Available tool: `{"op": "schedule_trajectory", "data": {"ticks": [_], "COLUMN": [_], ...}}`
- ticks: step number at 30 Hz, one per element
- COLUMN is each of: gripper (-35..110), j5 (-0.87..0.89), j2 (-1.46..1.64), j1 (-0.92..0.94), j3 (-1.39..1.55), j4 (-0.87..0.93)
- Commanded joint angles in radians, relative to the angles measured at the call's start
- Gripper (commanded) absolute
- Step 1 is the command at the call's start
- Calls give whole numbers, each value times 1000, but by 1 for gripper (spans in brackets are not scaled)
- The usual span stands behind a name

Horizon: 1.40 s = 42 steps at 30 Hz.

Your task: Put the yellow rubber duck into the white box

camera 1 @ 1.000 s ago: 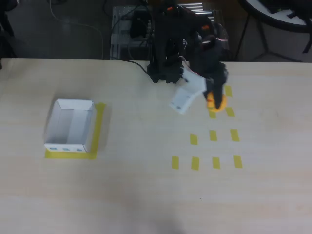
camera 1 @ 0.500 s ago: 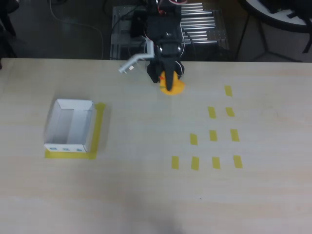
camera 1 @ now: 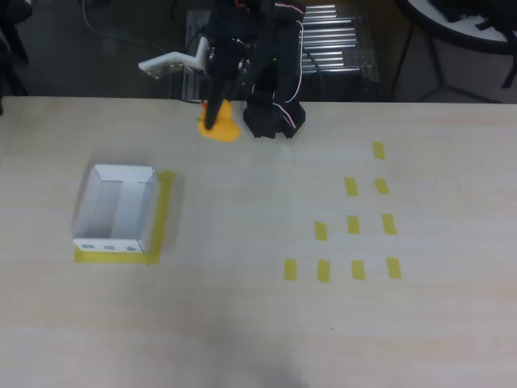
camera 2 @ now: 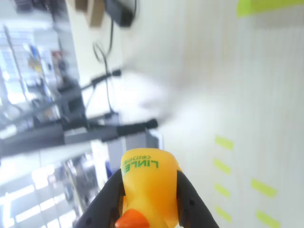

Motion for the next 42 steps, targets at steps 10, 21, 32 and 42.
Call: {"op": "schedule_trajectory", "data": {"ticks": [10,21,32,42], "gripper": [0,0,0,0], "j5": [23,-6,-87,-72], "j2": [-37,-341,-606,-689], "j1": [296,410,468,545], "j3": [140,121,48,-57], "j4": [-236,-448,-497,-529]}}
